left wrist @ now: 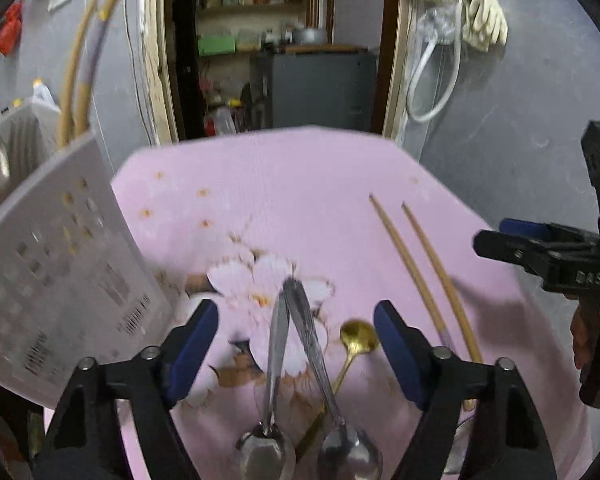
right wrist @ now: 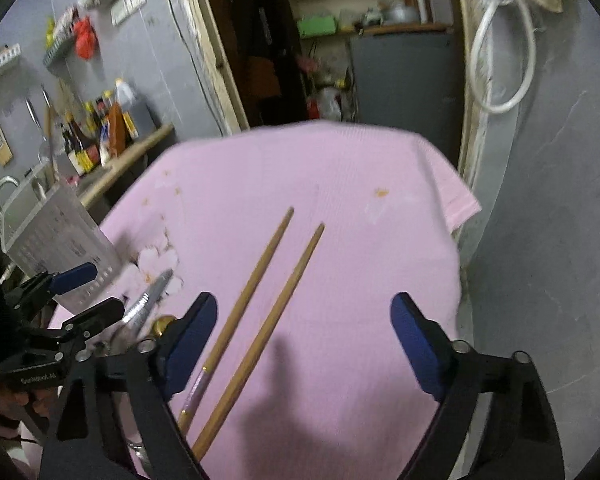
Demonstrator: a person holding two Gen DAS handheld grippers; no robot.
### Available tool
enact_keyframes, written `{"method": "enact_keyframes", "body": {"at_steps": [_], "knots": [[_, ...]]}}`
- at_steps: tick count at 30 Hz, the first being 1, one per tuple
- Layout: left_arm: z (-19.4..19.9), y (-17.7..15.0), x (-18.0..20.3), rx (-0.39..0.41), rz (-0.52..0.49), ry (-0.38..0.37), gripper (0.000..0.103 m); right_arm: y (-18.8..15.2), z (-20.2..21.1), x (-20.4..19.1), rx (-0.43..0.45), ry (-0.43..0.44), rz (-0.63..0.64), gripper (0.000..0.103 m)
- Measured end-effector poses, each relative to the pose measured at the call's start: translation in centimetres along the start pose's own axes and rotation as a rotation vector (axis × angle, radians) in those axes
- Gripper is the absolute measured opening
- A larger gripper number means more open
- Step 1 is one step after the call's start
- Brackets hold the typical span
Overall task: Organize utensils
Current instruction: 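Grip a silver spoon with the left tool while the right tool grips a chopstick, then lift the spoon with the left tool while the right tool lifts the chopstick toward the holder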
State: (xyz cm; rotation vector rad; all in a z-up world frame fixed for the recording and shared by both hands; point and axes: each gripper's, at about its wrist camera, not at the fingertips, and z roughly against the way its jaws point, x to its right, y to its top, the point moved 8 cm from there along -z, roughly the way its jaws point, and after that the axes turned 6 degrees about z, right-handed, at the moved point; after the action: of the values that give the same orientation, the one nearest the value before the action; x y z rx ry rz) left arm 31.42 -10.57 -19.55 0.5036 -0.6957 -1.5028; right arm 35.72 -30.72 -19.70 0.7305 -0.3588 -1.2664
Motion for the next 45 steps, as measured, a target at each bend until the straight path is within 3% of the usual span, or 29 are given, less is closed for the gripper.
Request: {"method": "enact_keyframes", "body": {"at_steps": [3,8,10,16,19,23,27,31,35,38,43,44,45], "knots": [[-1.2,-1.0,-0.1,-0.068,0.011,0.012,0.062,-0.5,-1.9,-0.8,-0.055,-0.007,0.012,0.076],[-2.6,-2.3,-0.1,-0.155,0.036,0.006,0.043,-1.4,-4.2,-2.2,-0.138,-0.017,0.049,0.055],[-2.6,-2.4,-0.1,-0.165,0.028,0.019,0.041,-1.8,-5.0,-2.7,-0.177,-0.019,0.053,0.049],[-3.4,-1.5,0.0,-0.218,0.0,0.052,0.038,-1.6,-6.6,-4.3,-0.313,-0.092,0.109,0.049],[-3.6,-1.2,0.0,-0.244,-0.004,0.055,0.03,-1.3,-7.2,-4.6,-0.377,-0.121,0.064,0.046],[-3.9,-0.7,0.5,-0.29,-0.003,0.039,0.015,-1.2,-7.3,-5.0,-0.412,-0.123,0.015,0.028],[-4.1,-0.4,0.4,-0.349,0.025,0.019,0.013,-1.6,-7.3,-5.7,-0.449,-0.089,-0.03,0.014],[-4.3,0.0,0.2,-0.399,0.067,-0.027,0.013,-1.9,-7.5,-5.9,-0.477,-0.03,-0.116,0.01],[-3.6,0.4,-0.7,-0.394,0.169,-0.113,0.012,-2.4,-6.4,-3.9,-0.432,0.077,-0.328,0.007],[-2.2,0.6,-0.9,-0.332,0.174,-0.159,0.012,-2.4,-4.5,-4.0,-0.312,0.135,-0.42,0.006],[0.8,1.4,-0.5,-0.204,0.114,-0.217,0.011,-2.3,-1.3,-5.6,-0.16,0.172,-0.377,0.006],[1.3,1.5,-0.4,-0.19,0.11,-0.228,0.003,-2.4,-0.7,-6.2,-0.142,0.166,-0.351,0.006],[1.8,1.5,-0.4,-0.181,0.109,-0.236,0.002,-2.3,-0.3,-6.4,-0.125,0.168,-0.336,0.006]]}}
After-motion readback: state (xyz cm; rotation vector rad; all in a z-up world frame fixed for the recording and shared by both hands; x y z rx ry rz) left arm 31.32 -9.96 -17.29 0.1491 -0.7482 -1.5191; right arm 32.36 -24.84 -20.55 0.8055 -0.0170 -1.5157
